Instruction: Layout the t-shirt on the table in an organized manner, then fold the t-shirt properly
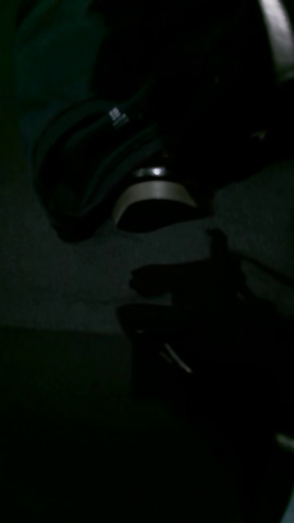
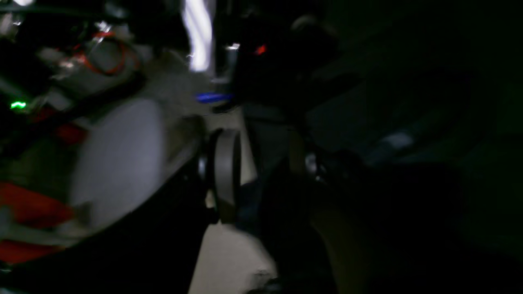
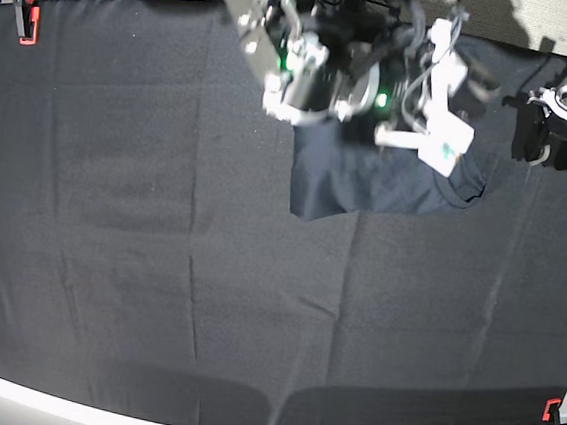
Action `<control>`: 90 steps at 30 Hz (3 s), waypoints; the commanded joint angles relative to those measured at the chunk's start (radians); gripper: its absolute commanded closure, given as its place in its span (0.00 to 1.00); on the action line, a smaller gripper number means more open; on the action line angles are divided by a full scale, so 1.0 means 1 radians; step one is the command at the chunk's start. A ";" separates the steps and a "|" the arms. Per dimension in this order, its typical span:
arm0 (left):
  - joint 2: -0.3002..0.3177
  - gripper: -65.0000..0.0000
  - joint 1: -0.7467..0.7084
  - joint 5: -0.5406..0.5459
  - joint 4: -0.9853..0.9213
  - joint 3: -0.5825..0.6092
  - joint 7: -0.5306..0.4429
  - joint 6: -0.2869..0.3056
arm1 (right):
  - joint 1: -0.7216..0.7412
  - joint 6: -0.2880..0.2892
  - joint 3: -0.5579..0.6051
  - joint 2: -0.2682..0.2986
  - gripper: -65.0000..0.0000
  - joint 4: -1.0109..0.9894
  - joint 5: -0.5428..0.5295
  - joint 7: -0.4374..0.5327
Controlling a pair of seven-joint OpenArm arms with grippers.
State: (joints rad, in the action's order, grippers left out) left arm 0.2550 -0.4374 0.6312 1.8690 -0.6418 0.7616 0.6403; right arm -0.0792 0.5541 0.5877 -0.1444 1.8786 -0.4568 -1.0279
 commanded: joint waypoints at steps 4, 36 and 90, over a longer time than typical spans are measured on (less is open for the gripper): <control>0.011 0.64 0.003 0.118 0.016 -0.005 -0.022 0.058 | 0.075 0.002 -0.004 -0.013 0.71 0.017 0.220 0.026; -0.019 0.99 -0.037 0.241 0.034 0.276 0.433 0.058 | 0.246 -0.038 -0.292 0.128 0.95 -0.209 0.322 0.132; 0.159 1.00 0.126 -0.214 -0.392 0.471 0.013 -0.005 | 0.337 0.123 -0.293 0.168 0.99 -0.470 0.236 0.091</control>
State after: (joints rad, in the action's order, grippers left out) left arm 0.3965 -0.3054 0.5186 1.4845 -0.1612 0.7155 0.7109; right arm 0.2375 0.6636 0.2977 0.0257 1.3895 -0.2081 -0.9428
